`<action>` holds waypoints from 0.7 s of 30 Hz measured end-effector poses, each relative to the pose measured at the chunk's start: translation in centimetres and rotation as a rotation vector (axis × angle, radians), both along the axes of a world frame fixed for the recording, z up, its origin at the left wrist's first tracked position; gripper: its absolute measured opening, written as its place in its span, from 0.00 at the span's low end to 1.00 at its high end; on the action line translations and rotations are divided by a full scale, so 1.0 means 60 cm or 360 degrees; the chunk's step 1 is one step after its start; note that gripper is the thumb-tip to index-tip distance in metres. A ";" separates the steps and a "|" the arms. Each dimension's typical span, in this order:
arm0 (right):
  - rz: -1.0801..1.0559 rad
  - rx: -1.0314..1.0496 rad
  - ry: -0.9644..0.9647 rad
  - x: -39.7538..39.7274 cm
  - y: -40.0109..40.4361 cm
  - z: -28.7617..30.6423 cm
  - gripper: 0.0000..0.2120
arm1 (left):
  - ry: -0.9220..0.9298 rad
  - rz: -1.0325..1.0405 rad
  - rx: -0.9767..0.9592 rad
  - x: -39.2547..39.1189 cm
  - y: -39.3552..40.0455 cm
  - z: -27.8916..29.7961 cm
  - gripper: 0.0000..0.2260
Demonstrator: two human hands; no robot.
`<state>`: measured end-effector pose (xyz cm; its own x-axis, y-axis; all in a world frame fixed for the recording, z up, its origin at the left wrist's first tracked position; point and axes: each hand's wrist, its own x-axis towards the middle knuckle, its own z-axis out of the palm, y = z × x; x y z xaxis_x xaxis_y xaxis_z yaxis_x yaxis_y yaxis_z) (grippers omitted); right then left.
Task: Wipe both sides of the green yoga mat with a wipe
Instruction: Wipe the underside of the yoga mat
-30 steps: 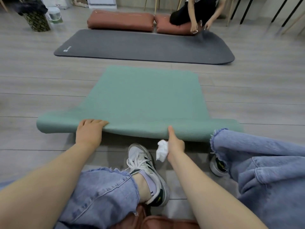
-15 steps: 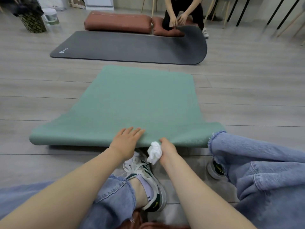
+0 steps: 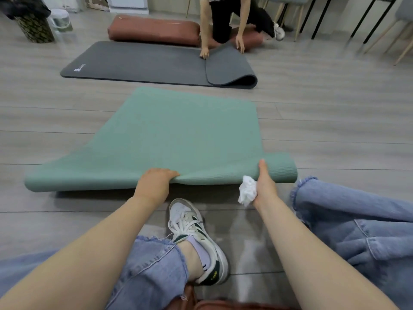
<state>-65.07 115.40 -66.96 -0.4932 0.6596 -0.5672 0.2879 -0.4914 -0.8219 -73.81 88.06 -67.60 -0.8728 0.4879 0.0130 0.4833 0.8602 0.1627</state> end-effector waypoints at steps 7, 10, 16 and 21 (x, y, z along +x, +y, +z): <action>-0.0016 -0.0414 0.0103 0.025 -0.011 0.020 0.15 | 0.0005 0.0711 0.0480 0.013 -0.014 -0.016 0.20; 0.0038 -0.0428 0.0077 0.017 -0.043 0.015 0.10 | -0.0446 0.1355 0.1153 0.027 -0.011 -0.005 0.23; 0.0214 -0.0319 0.0054 0.029 -0.062 -0.014 0.07 | -0.1119 0.1995 0.2578 0.017 0.008 0.005 0.26; 0.0427 -0.0292 -0.0032 0.059 -0.012 -0.041 0.22 | -0.1610 0.1796 0.2610 0.016 0.014 -0.020 0.28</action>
<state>-61.52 114.67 -69.41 -0.6230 0.3933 -0.6761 0.4428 -0.5353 -0.7193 -72.88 88.93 -68.78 -0.6771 -0.0296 -0.7353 -0.6419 -0.4649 0.6098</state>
